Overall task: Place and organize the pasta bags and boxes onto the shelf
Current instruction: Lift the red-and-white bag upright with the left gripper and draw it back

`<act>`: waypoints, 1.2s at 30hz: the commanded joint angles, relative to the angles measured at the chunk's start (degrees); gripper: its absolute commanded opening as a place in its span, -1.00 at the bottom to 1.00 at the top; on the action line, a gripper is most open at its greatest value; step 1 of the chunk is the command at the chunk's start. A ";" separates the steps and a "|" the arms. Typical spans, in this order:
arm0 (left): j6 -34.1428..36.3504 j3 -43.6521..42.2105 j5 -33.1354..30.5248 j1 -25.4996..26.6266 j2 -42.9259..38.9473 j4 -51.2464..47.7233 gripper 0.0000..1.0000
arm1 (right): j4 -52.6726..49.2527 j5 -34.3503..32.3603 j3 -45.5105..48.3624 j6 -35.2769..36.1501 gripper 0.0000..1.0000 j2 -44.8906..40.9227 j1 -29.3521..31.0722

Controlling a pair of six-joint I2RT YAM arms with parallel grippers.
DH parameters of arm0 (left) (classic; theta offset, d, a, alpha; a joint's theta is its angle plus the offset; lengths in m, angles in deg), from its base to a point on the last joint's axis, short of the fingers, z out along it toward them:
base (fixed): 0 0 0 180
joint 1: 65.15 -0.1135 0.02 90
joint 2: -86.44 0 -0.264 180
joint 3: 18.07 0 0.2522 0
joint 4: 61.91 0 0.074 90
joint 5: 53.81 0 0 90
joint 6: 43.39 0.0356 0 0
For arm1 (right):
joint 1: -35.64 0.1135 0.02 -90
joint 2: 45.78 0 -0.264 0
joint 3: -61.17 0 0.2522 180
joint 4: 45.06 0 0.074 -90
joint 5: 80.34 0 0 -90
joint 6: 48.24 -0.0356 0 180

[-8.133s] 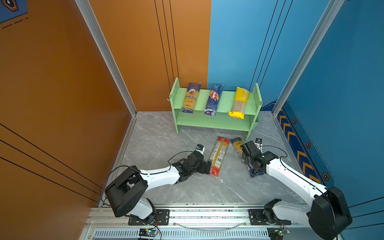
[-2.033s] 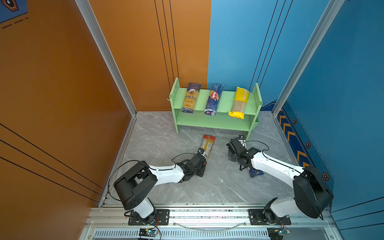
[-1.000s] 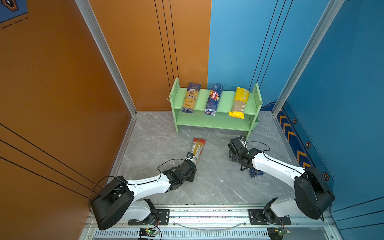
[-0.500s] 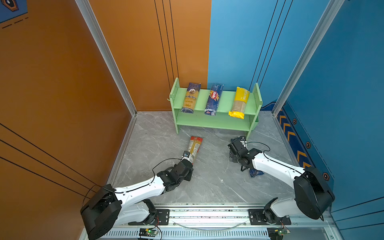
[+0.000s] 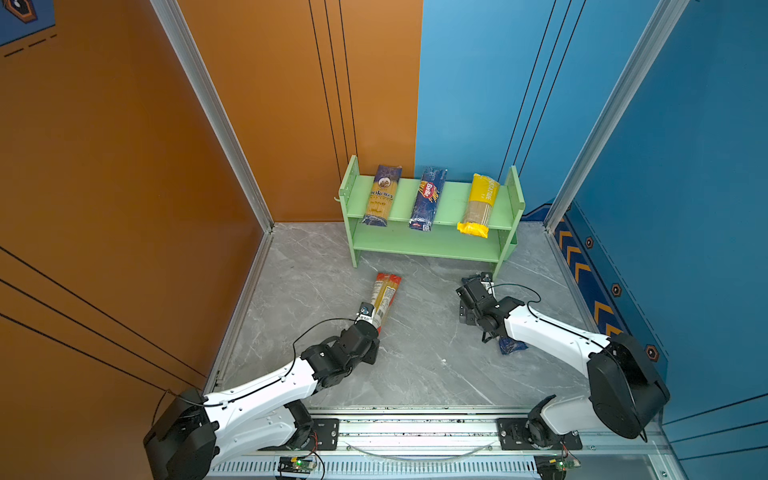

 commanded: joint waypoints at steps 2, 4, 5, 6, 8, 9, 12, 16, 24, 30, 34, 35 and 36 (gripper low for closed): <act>0.41 2.04 -5.46 0.31 -3.87 4.10 -1.00 | 0.33 0.17 0.54 0.45 1.00 -0.23 -0.21; 0.43 2.14 -5.51 0.51 -4.64 3.95 -1.00 | 0.33 0.21 0.57 0.44 1.00 -0.22 -0.26; 0.43 2.19 -5.75 0.64 -4.97 3.95 -1.00 | 0.33 0.22 0.59 0.40 1.00 -0.18 -0.26; 0.49 2.22 -5.86 0.74 -5.20 3.95 -1.00 | 0.33 0.24 0.54 0.38 1.00 -0.12 -0.28; 0.48 2.27 -6.39 1.02 -5.74 3.86 -1.00 | 0.33 0.23 0.57 0.36 1.00 -0.14 -0.24; 0.48 2.36 -6.60 1.19 -5.93 3.78 -1.00 | 0.33 0.27 0.57 0.39 1.00 -0.14 -0.22; 0.47 2.50 -7.00 1.71 -6.35 3.59 -1.00 | 0.33 0.19 0.63 0.35 1.00 -0.10 -0.23; 1.40 2.71 -7.61 2.65 -6.71 4.02 -1.00 | 0.33 0.26 0.72 0.28 1.00 -0.14 -0.21; 3.42 4.25 -10.58 5.97 -6.79 4.11 -1.00 | 0.42 0.08 0.80 0.29 1.00 0.03 -0.21; 2.98 6.07 -12.77 7.01 -6.99 4.02 -1.00 | 0.58 0.15 0.90 0.36 1.00 0.08 -0.30; 4.26 8.25 -14.31 7.08 -6.31 3.95 -1.00 | 0.85 0.33 1.02 0.46 1.00 0.11 -0.32; 4.98 8.92 -14.78 7.08 -5.98 4.10 -1.00 | 0.85 0.34 1.07 0.45 1.00 0.16 -0.27; 5.68 9.53 -15.19 7.08 -5.57 4.27 -1.00 | 0.93 0.43 1.07 0.46 1.00 0.15 -0.31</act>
